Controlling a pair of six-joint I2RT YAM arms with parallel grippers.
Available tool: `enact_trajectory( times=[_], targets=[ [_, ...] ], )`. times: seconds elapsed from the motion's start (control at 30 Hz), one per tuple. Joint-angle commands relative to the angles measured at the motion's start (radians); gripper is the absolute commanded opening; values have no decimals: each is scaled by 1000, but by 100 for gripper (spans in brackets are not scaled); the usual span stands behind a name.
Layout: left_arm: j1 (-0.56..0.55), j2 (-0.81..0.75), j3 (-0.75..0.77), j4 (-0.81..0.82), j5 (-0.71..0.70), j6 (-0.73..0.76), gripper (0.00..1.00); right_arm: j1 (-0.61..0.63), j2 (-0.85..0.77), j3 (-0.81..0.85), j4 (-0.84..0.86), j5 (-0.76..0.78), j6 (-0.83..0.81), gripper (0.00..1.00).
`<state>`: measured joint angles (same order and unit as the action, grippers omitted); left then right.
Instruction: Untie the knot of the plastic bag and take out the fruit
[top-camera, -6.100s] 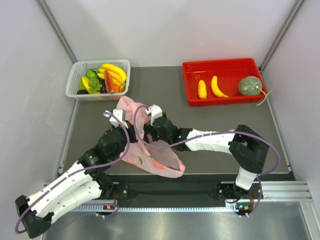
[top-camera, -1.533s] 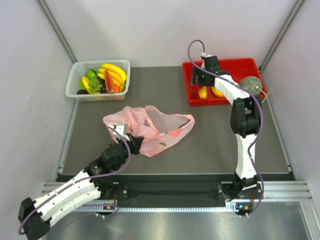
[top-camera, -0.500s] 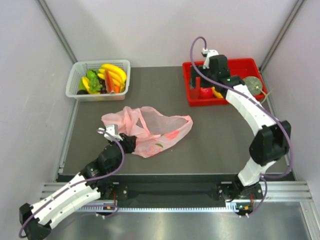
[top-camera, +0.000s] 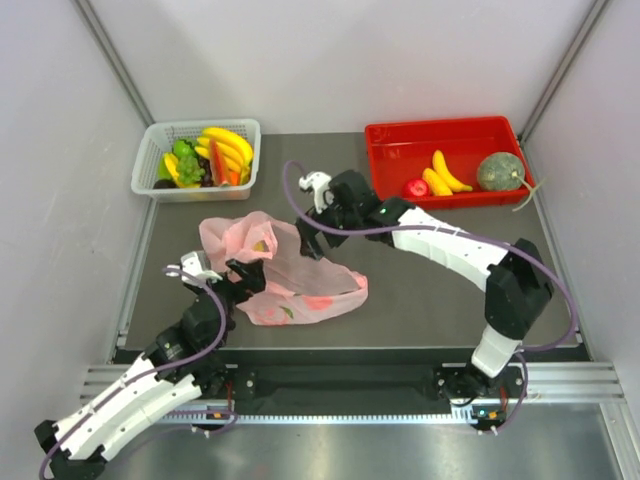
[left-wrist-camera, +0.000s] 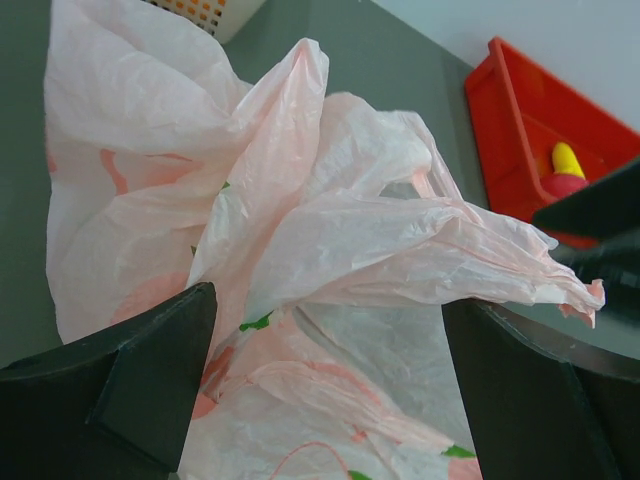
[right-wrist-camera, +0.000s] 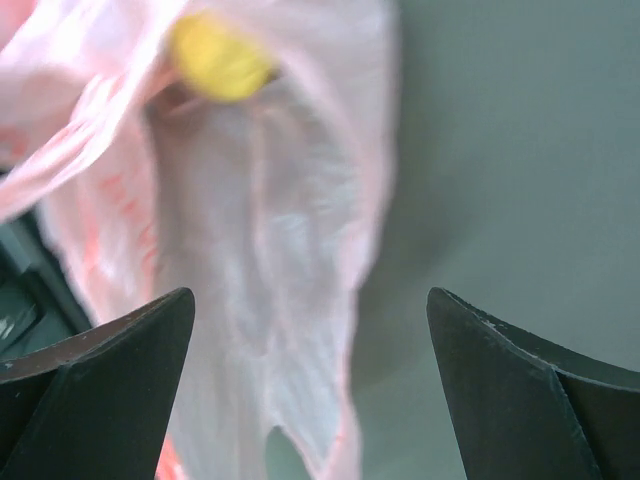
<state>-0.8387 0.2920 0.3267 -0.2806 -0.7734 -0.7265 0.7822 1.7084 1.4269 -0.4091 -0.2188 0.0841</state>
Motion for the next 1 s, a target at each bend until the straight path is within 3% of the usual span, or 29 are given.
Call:
enact_trajectory(
  times=[0.0, 0.23, 0.3, 0.33, 0.37, 0.43, 0.47, 0.57, 0.7, 0.77, 0.8, 0.87, 0.97],
  targets=[
    [1, -43, 61, -45, -53, -31, 99, 101, -29, -12, 62, -109, -12, 97],
    [1, -93, 100, -40, -36, 1, 99, 196, -47, -92, 165, -90, 43, 75],
    [1, -83, 121, -95, -88, -52, 98, 196, 0, -85, 190, -47, 71, 61],
    [3, -80, 130, -127, -105, -77, 93, 196, 17, -71, 225, -30, 80, 54],
    [1, -76, 136, -159, -112, -86, 90, 195, 39, -62, 237, -13, 91, 37],
    [1, -77, 147, -190, -133, -108, 81, 198, 100, -27, 277, 13, 97, 24],
    [1, -79, 153, -233, -144, -126, 70, 198, 118, -13, 289, 19, 101, 24],
    [1, -79, 173, -342, -217, -200, 55, 196, 192, 38, 319, 25, 108, 24],
    [1, -73, 196, -486, -286, -316, 45, 198, 232, 56, 340, 27, 124, 26],
    [1, -67, 210, -567, -329, -385, 56, 196, 231, 40, 354, 32, 131, 32],
    [1, -67, 218, -594, -339, -434, 76, 196, 227, 35, 366, 29, 131, 35],
    [1, -67, 213, -621, -345, -445, 95, 198, 229, 29, 371, 26, 132, 46],
    [1, -54, 210, -574, -307, -427, 99, 193, 237, 26, 377, 4, 138, 57]
  ],
)
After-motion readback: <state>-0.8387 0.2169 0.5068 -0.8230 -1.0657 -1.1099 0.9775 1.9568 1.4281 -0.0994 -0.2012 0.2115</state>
